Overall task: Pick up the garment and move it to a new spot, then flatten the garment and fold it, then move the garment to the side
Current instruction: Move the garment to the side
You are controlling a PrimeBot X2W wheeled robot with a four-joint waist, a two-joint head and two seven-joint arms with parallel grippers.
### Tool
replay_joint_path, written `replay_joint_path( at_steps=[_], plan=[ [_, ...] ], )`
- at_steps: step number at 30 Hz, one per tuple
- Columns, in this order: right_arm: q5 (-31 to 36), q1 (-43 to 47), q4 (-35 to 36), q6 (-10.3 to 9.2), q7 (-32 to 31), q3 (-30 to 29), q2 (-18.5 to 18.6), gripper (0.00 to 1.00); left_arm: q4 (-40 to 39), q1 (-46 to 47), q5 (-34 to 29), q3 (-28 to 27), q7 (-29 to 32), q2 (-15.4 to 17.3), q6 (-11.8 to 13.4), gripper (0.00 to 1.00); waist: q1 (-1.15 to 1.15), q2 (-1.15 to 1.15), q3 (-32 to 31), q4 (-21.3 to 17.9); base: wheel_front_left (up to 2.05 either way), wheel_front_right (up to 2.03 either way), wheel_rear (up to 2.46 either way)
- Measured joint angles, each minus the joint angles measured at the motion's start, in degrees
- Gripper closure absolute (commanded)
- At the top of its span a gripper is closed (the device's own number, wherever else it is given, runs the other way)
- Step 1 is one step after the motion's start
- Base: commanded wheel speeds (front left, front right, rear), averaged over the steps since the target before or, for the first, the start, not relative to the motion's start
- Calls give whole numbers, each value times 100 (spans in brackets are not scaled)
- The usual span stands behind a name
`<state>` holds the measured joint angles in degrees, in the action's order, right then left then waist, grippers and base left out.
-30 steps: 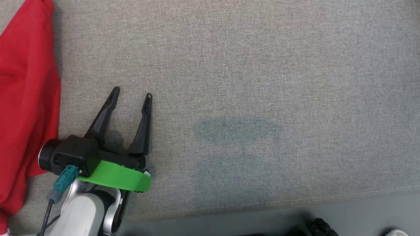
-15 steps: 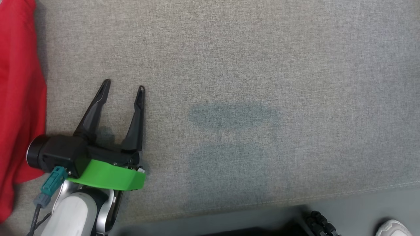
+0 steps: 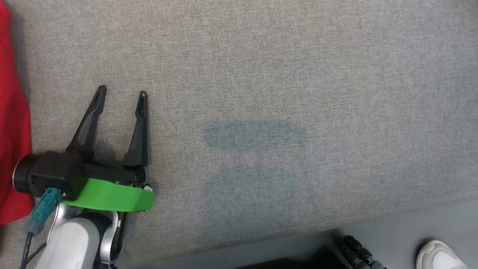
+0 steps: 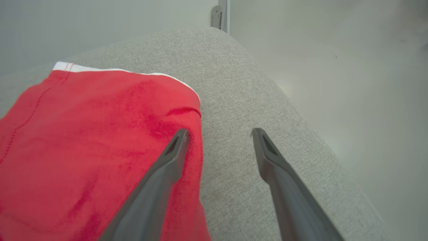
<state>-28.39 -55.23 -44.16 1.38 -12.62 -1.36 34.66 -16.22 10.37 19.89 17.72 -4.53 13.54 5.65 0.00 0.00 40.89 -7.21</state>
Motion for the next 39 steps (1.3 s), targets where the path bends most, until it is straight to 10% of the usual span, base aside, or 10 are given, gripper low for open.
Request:
replay_joint_path(
  at_steps=[27, 39],
  plan=[
    [131, 1262, 414, 190, 2274, -263, 8, 0, 1134, -47, 465, -66, -694, -533, 8, 0, 0, 0, -1307, 46, 0, 0, 0],
    [447, 2624, 950, -64, 2688, -132, -531, 0, 1664, -314, 509, -163, -823, -554, -66, 0, 0, 0, -2214, 621, 0, 0, 0]
  ],
)
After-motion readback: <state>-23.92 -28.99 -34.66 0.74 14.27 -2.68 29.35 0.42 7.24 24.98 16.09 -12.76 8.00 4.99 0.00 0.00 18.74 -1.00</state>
